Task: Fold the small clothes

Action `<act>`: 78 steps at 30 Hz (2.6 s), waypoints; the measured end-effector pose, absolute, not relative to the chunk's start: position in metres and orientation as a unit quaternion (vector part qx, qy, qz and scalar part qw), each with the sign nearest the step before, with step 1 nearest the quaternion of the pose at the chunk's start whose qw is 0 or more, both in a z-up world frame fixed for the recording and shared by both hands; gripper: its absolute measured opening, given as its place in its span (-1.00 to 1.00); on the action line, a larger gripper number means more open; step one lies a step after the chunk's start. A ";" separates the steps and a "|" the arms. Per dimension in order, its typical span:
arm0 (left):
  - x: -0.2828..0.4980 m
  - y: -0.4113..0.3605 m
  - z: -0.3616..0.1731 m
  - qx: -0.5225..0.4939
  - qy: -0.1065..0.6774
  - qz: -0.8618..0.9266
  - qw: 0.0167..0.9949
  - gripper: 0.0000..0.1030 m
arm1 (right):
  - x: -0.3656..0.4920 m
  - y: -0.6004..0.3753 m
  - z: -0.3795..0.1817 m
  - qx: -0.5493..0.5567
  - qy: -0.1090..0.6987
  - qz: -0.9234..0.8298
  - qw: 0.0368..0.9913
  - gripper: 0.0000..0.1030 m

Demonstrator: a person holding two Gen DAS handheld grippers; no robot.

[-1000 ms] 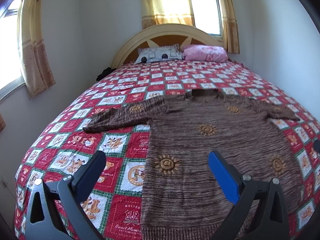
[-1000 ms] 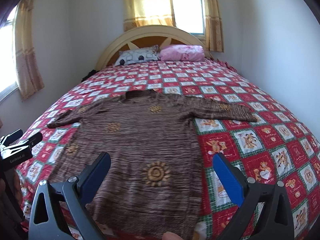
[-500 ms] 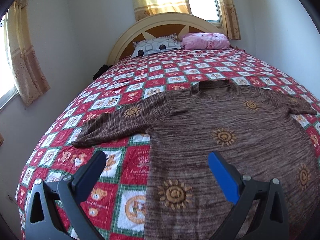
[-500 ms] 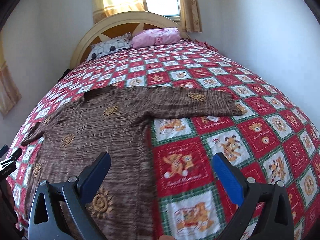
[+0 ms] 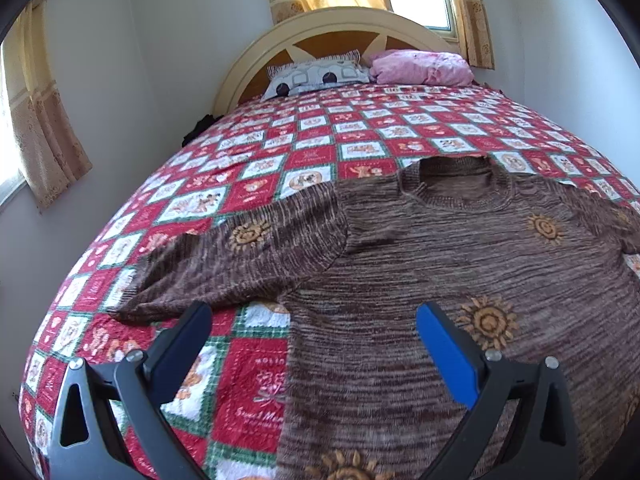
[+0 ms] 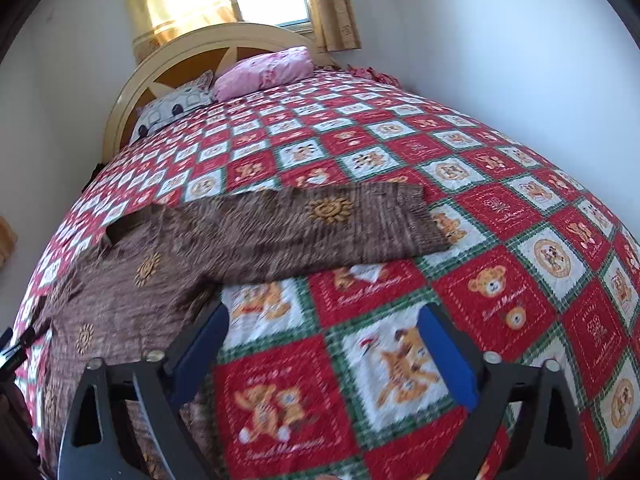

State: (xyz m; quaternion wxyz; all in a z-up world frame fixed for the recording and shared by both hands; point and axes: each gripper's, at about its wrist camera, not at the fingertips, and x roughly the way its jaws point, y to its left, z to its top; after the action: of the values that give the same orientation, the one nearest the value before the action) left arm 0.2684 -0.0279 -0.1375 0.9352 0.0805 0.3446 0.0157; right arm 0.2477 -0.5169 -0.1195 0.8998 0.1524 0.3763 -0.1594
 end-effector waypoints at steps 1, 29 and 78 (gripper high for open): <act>0.275 -0.029 -0.141 0.074 0.352 0.013 0.933 1.00 | 0.249 -0.524 -0.121 0.161 0.376 -0.164 0.898 0.72; 0.308 -0.032 -0.197 0.015 0.453 -0.040 0.891 1.00 | 0.299 -0.616 -0.165 0.267 0.399 -0.219 0.849 -0.78; 0.346 -0.239 -0.165 0.205 0.422 -0.115 0.876 0.23 | 0.181 -0.475 -0.175 0.253 0.276 -0.011 0.927 0.48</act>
State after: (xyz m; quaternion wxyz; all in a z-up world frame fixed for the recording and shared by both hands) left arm 0.3456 -0.2390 -0.1646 0.8759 0.2046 0.4216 -0.1150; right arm 0.1811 -0.4753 -0.1745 0.9274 0.2525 0.2756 -0.0106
